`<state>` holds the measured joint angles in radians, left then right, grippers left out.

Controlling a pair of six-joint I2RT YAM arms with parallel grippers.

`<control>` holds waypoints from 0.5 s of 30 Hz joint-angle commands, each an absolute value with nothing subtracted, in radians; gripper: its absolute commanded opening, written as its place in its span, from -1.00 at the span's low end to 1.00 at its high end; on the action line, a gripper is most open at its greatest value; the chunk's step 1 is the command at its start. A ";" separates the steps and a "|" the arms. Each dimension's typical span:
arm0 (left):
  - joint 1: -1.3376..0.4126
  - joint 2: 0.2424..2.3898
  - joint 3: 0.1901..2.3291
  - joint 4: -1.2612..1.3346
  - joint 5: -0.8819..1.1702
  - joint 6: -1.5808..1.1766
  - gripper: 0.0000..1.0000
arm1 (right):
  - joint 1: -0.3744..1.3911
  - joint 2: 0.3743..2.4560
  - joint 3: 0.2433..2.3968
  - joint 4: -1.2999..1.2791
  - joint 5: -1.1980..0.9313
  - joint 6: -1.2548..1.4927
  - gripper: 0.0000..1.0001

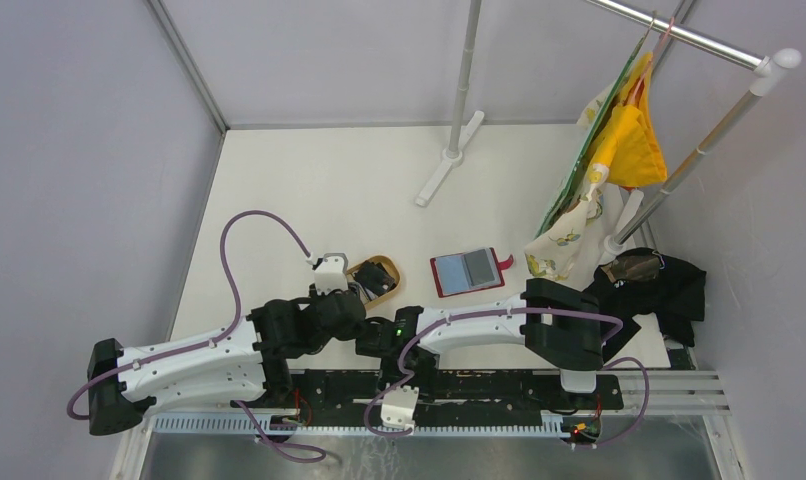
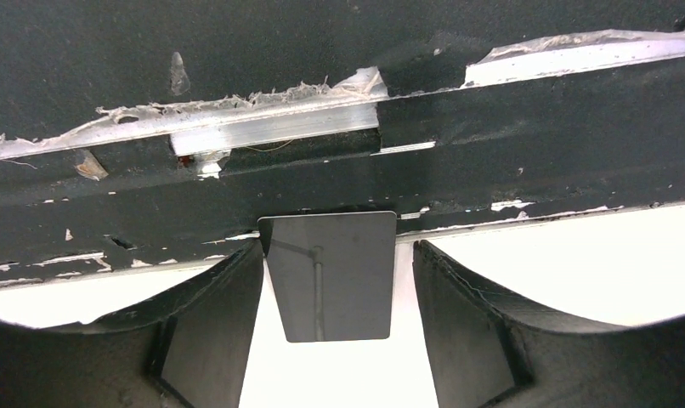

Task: Put the credit cards into the card holder
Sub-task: Pick up the credit card at the corner of the board.

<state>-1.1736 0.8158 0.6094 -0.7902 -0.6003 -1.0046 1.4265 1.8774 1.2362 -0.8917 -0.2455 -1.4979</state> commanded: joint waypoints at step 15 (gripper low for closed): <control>-1.173 0.812 0.624 -0.746 -0.618 -1.004 0.12 | 1.483 1.967 1.245 -0.936 -0.322 -1.548 0.34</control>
<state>-1.1736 0.8162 0.6094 -0.7841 -0.5999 -1.0046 1.4467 1.8957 1.2549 -0.9253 -0.2283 -1.5345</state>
